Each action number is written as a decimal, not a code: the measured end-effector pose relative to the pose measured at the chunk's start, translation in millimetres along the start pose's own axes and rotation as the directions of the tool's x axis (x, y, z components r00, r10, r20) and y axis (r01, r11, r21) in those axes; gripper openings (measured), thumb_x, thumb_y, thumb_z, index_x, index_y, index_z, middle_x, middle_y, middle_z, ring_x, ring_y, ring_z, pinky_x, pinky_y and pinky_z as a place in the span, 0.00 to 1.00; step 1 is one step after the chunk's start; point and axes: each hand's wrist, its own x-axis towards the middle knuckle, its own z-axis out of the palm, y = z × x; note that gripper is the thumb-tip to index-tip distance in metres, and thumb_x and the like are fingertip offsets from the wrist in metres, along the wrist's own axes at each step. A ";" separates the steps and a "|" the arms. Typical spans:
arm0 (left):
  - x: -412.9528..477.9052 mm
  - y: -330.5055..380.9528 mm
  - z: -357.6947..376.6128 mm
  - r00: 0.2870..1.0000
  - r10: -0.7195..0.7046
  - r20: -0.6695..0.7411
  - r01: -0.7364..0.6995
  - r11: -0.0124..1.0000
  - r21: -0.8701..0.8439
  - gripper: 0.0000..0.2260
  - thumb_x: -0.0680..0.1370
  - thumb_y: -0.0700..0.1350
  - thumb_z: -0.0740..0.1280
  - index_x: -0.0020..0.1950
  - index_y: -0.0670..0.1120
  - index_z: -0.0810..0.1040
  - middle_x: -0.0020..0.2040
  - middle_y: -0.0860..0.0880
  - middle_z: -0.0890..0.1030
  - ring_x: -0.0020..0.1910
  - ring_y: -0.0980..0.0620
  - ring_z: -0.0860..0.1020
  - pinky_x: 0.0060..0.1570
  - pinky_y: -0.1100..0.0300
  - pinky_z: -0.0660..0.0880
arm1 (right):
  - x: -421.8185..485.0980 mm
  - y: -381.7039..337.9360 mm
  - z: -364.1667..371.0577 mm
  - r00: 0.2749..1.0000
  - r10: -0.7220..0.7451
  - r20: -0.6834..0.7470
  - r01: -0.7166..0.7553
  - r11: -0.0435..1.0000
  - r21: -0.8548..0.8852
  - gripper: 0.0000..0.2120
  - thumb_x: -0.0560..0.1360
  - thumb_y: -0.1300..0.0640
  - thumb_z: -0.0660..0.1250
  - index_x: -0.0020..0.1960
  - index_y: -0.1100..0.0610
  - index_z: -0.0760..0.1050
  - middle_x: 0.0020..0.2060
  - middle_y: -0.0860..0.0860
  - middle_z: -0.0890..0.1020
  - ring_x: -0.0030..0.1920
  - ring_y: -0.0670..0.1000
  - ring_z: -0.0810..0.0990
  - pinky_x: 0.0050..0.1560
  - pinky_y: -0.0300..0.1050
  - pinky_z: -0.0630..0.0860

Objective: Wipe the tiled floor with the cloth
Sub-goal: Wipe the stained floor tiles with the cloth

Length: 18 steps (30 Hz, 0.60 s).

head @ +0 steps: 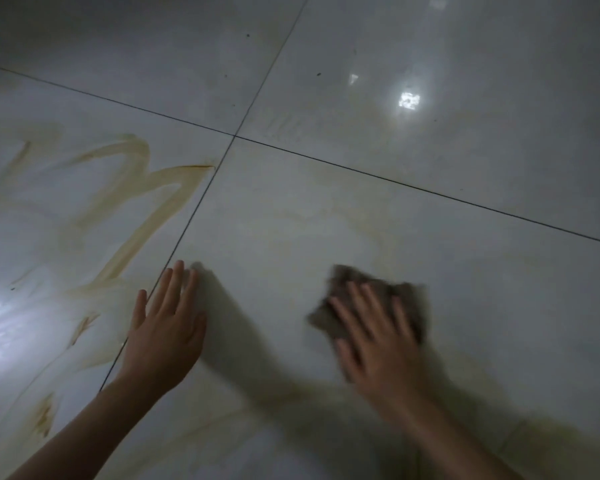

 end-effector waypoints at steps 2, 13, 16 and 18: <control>2.2 14.9 3.9 0.998 0.060 0.004 -0.060 0.998 0.009 0.30 0.77 0.58 0.40 0.76 0.48 0.36 0.77 0.48 0.35 0.76 0.51 0.35 0.76 0.48 0.39 | -35.7 40.6 -12.2 0.980 0.200 -0.002 -0.200 0.979 -0.038 0.26 0.80 0.46 0.50 0.74 0.54 0.65 0.75 0.54 0.63 0.75 0.56 0.63 0.72 0.62 0.58; 3.8 56.7 3.5 0.999 0.051 0.006 -0.051 0.999 0.007 0.28 0.81 0.50 0.54 0.79 0.41 0.51 0.79 0.44 0.46 0.78 0.45 0.46 0.74 0.45 0.52 | 66.3 -78.1 10.3 0.987 -0.144 0.067 0.139 0.988 0.074 0.25 0.81 0.42 0.51 0.75 0.49 0.65 0.76 0.53 0.63 0.77 0.55 0.58 0.73 0.62 0.57; 4.7 63.2 -1.4 1.000 0.023 0.008 -0.023 0.999 0.044 0.28 0.81 0.46 0.58 0.78 0.39 0.53 0.79 0.41 0.49 0.78 0.43 0.48 0.74 0.44 0.54 | 60.5 -9.1 -2.4 0.977 -0.213 0.022 0.210 0.974 0.088 0.22 0.81 0.45 0.55 0.72 0.50 0.70 0.73 0.53 0.69 0.74 0.54 0.65 0.72 0.60 0.59; 7.3 70.5 -3.1 1.000 0.020 -0.009 -0.020 0.998 0.062 0.29 0.81 0.46 0.58 0.78 0.38 0.53 0.79 0.39 0.49 0.78 0.42 0.49 0.75 0.44 0.54 | 43.4 64.1 -15.0 0.998 -0.044 -0.048 0.045 0.999 0.022 0.22 0.81 0.48 0.54 0.70 0.54 0.72 0.70 0.56 0.72 0.71 0.57 0.69 0.69 0.62 0.64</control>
